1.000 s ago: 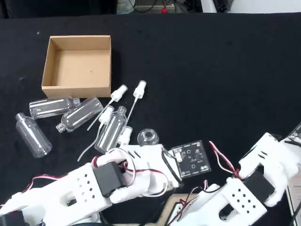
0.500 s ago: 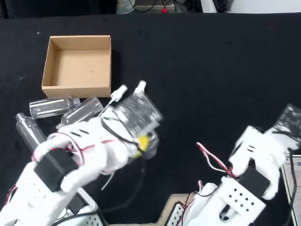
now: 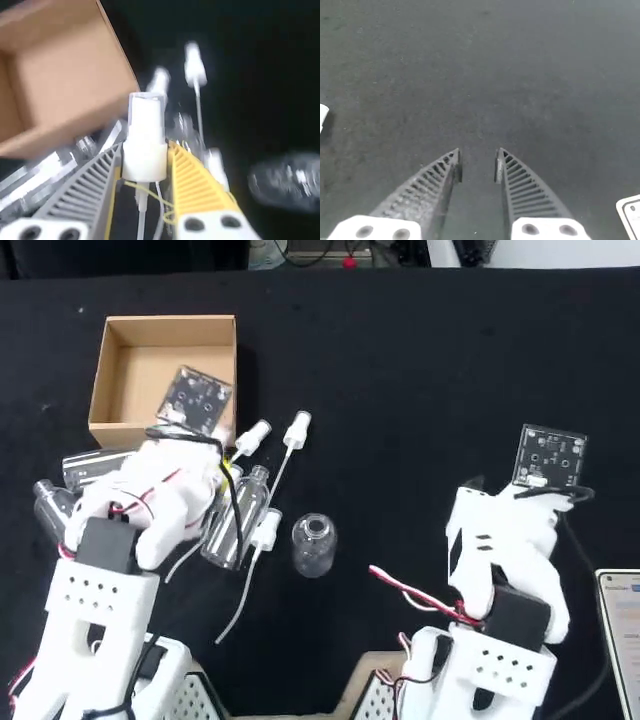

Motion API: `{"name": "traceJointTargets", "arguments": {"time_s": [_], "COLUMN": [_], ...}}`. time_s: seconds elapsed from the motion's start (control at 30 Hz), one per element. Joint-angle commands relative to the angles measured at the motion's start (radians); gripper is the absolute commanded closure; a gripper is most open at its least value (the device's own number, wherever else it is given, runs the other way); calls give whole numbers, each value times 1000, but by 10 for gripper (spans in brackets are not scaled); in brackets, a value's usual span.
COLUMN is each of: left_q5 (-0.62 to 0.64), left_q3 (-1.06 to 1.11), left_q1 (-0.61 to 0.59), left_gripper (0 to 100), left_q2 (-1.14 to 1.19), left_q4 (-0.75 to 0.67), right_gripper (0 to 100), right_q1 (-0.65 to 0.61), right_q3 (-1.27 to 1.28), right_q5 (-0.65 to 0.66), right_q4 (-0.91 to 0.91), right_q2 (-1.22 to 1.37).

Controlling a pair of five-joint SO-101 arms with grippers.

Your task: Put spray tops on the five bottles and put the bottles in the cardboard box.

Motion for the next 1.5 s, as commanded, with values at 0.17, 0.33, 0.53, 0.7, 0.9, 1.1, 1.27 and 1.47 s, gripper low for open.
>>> {"name": "traceJointTargets", "arguments": {"time_s": [0.17, 0.33, 0.53, 0.7, 0.9, 1.1, 1.27, 1.47], "left_q5": [2, 3, 5, 6, 8, 20, 140, 218], "left_q3": [-127, -328, -535, -607, -648, -762, -843, -869], "left_q1": [18, 96, 222, 320, 395, 447, 453, 447], "left_gripper": [971, 971, 971, 971, 971, 971, 967, 814], "left_q2": [316, 583, 747, 802, 893, 1026, 1102, 1119], "left_q4": [-344, -356, -354, -354, -364, -364, -364, -330], "right_gripper": [882, 882, 882, 882, 882, 882, 882, 882], "right_q1": [-12, -11, 69, 250, 321, 319, 319, 316], "right_q3": [-15, 39, 91, 93, 99, 151, 200, 209], "right_q5": [-3, -2, -2, -11, -3, -6, -3, -2], "right_q4": [-12, -38, -78, -83, -81, -95, -149, -153], "right_q2": [-10, -15, -19, -19, -13, -21, -21, -21]}}
